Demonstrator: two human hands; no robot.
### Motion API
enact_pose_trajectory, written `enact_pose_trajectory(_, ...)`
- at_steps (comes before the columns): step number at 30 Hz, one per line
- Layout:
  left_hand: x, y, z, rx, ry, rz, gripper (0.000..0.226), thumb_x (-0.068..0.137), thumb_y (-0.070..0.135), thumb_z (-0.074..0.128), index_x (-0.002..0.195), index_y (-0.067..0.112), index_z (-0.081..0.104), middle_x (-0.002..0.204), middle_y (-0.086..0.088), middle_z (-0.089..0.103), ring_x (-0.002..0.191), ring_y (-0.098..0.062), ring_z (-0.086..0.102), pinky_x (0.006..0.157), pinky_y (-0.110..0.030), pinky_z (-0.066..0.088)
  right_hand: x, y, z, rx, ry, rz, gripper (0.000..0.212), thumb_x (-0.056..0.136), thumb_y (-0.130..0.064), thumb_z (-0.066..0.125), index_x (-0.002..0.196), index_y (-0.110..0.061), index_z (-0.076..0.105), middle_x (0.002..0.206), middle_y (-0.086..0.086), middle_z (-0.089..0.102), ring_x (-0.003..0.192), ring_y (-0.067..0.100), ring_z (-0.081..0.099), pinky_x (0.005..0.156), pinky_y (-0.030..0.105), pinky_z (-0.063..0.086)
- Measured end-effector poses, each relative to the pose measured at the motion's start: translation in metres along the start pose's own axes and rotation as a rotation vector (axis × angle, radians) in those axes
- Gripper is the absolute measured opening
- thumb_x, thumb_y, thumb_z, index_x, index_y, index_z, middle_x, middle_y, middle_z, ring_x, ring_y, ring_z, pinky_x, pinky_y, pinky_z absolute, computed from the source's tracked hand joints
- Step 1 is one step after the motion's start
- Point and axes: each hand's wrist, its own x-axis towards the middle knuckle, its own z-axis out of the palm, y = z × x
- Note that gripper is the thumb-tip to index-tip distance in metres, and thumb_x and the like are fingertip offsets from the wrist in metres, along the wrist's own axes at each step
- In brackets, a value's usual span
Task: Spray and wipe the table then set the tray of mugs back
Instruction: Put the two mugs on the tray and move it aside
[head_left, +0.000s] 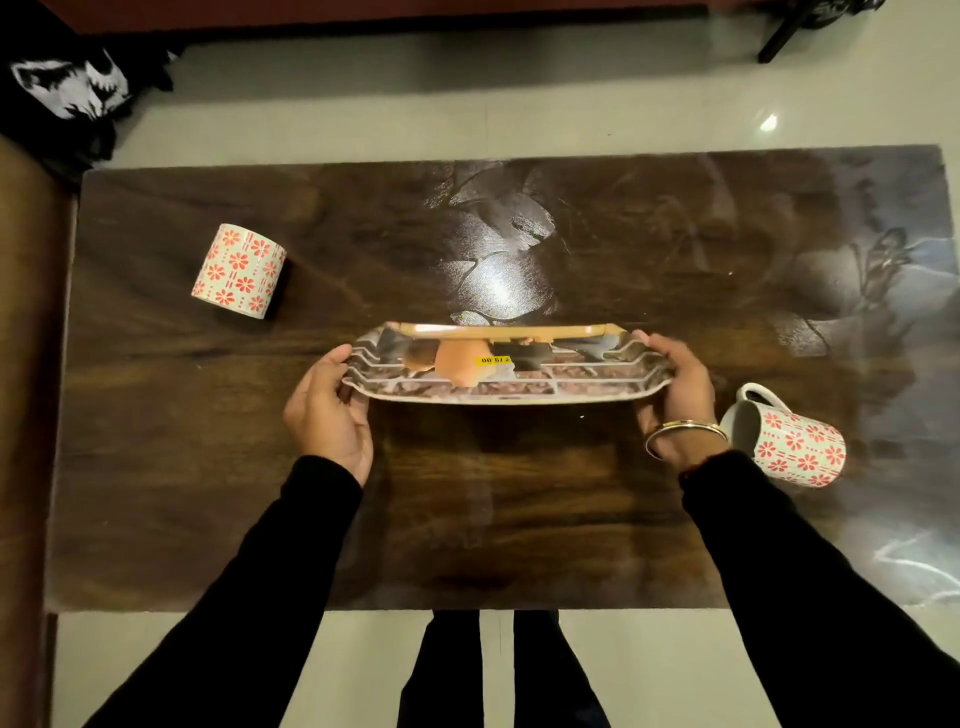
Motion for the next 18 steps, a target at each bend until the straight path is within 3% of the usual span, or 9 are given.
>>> enact_pose_trajectory(2,0.003,-0.004,-0.007,0.111,-0.026,0.01,0.023,0.093,-0.004,0.059,0.114,-0.003,0.07,0.09,-0.012,0.072,0.063,-0.009,0.064,0.05,-0.015,0.051,-0.001,0.014,-0.014,-0.175,0.006,-0.017,0.025,0.096,0.001,0.057,0.111,-0.014,0.07,0.099,0.006,0.075,0.077,0.015,0.073,0.071,0.031,0.063)
enact_pose_trajectory(4,0.007,-0.01,-0.014,0.192,-0.052,0.041,0.024,0.092,-0.007,0.063,0.113,0.004,0.068,0.089,-0.009,0.075,0.066,-0.01,0.069,0.058,-0.017,0.056,0.004,0.024,-0.027,-0.31,0.013,-0.087,0.04,0.098,0.005,0.055,0.13,-0.016,0.065,0.112,0.002,0.073,0.084,0.009,0.074,0.068,0.024,0.061)
enact_pose_trajectory(8,0.017,-0.025,-0.034,0.292,0.011,0.043,0.04,0.086,-0.01,0.07,0.118,0.014,0.065,0.097,-0.012,0.078,0.082,-0.017,0.077,0.073,-0.029,0.063,0.014,0.032,-0.034,-0.619,-0.004,-0.255,0.055,0.103,-0.008,0.061,0.153,-0.021,0.044,0.126,-0.007,0.063,0.099,-0.002,0.064,0.075,0.008,0.054)
enact_pose_trajectory(11,0.022,-0.04,-0.049,0.38,0.025,0.031,0.047,0.086,-0.009,0.071,0.128,0.011,0.065,0.099,-0.01,0.077,0.081,-0.013,0.077,0.073,-0.026,0.062,0.025,0.036,-0.036,-0.926,-0.007,-0.382,0.043,0.102,-0.019,0.063,0.144,-0.02,0.054,0.127,0.003,0.07,0.109,0.021,0.068,0.098,0.038,0.056)
enact_pose_trajectory(15,0.027,-0.057,-0.071,0.485,-0.023,0.024,0.038,0.089,-0.007,0.07,0.125,0.008,0.069,0.096,-0.004,0.079,0.09,-0.016,0.077,0.084,-0.03,0.061,0.03,0.042,-0.039,-1.164,0.009,-0.608,0.021,0.098,-0.014,0.065,0.117,-0.009,0.071,0.105,0.014,0.072,0.097,0.034,0.067,0.081,0.028,0.042)
enact_pose_trajectory(18,0.031,-0.067,-0.082,0.56,-0.032,0.04,0.039,0.088,-0.002,0.074,0.124,0.011,0.07,0.104,-0.004,0.079,0.097,-0.017,0.076,0.093,-0.035,0.058,0.032,0.047,-0.041,-1.237,0.028,-0.693,0.024,0.096,-0.016,0.068,0.119,-0.009,0.072,0.104,0.017,0.066,0.091,0.035,0.064,0.08,0.031,0.044)
